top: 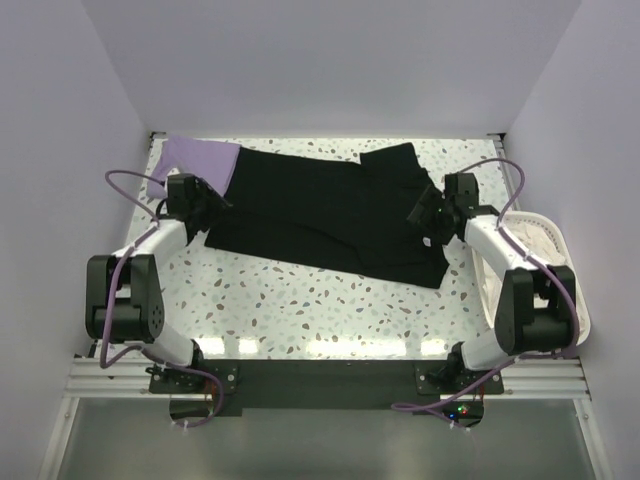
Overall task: Fold and stack the t-shirts
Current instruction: Fold the tshirt
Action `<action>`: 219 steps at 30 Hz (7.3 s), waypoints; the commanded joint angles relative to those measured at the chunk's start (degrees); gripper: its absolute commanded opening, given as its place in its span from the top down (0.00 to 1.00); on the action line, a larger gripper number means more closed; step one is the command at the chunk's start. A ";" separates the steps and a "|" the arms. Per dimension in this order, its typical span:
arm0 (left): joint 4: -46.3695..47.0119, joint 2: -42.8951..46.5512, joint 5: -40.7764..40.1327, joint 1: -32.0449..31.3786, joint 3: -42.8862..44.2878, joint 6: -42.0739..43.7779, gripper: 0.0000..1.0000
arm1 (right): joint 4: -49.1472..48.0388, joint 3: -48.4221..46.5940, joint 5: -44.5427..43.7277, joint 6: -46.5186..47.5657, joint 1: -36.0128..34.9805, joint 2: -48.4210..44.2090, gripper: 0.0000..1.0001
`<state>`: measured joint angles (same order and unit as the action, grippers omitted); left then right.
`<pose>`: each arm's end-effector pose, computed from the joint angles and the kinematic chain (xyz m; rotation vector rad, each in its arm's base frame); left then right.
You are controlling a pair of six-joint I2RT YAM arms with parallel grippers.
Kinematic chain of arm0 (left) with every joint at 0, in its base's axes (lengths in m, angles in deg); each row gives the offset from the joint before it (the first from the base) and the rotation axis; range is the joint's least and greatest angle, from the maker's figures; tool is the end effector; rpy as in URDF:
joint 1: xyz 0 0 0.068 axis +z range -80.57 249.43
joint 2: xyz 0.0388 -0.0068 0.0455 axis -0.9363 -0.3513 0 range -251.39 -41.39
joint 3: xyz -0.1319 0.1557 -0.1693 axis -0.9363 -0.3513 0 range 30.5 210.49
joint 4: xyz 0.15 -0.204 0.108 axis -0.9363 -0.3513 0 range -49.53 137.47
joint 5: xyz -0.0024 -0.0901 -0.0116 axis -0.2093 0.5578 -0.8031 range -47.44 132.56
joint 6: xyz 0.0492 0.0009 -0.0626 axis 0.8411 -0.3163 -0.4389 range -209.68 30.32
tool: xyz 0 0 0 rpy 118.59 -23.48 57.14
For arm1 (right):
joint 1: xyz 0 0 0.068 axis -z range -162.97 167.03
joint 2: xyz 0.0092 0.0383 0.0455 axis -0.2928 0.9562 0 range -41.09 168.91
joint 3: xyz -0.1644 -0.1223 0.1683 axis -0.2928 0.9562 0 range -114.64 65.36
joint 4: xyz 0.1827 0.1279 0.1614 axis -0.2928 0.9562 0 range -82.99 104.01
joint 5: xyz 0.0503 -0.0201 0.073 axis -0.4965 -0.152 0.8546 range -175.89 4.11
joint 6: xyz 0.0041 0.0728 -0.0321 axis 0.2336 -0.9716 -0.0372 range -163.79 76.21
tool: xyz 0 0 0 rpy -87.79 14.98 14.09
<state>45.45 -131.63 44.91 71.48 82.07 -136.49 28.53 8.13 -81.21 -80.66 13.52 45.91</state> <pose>0.3692 0.0104 0.1612 -0.9402 2.1228 -0.4500 0.3498 0.0270 0.1812 0.6846 2.4103 0.3999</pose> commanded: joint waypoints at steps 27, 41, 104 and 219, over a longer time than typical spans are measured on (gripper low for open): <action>0.28 17.11 10.92 -4.33 -6.31 4.18 0.43 | -11.40 18.12 -7.94 -5.68 -4.75 -5.79 0.46; 0.00 17.29 11.62 -4.33 -6.57 4.79 0.43 | -11.06 11.27 -7.85 -6.12 -4.75 -1.22 1.00; -0.97 16.93 14.96 -4.33 -6.31 6.29 0.43 | -9.74 7.23 -21.12 3.55 -27.60 2.81 0.69; 4.80 14.13 -10.61 0.94 -21.42 -9.62 0.43 | -0.60 13.36 -14.10 -5.76 -20.67 -16.49 0.34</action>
<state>42.39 -116.74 36.54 71.43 61.41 -144.40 27.42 19.25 -97.42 -83.43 -8.10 34.28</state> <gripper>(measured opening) 0.567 0.659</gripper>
